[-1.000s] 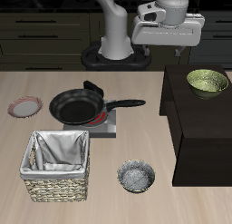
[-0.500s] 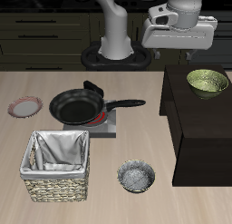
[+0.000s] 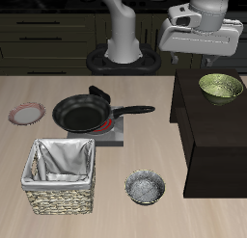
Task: Place the green bowl on the plate
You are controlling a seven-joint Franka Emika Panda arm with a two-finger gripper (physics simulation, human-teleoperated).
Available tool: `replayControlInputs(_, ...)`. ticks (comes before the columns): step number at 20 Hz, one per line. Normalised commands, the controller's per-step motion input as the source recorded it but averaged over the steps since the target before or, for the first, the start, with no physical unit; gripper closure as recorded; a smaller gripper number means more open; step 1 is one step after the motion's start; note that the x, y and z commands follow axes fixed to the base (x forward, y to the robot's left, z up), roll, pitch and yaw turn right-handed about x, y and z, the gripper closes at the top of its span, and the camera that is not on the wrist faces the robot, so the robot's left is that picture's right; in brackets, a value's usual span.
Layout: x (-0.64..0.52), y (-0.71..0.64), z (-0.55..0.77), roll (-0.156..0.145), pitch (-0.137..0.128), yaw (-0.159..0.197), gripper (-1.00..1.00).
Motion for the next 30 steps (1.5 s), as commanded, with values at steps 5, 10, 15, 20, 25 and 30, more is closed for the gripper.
replayControlInputs(5, 0.14, 0.04, 0.04, -0.024, 0.001, -0.011, -1.00)
replayControlInputs(10, 0.07, 0.02, -0.10, -0.012, 0.000, 0.016, -1.00)
replayControlInputs(15, 0.13, 0.06, -0.23, -0.013, 0.023, 0.020, -1.00)
replayControlInputs(20, -0.04, 0.04, -0.22, 0.019, 0.002, 0.017, -1.00)
replayControlInputs(25, -0.01, -0.01, -0.17, 0.018, 0.038, -0.025, -1.00)
replayControlInputs(30, 0.00, -0.01, -0.25, 0.001, 0.034, 0.014, -1.00)
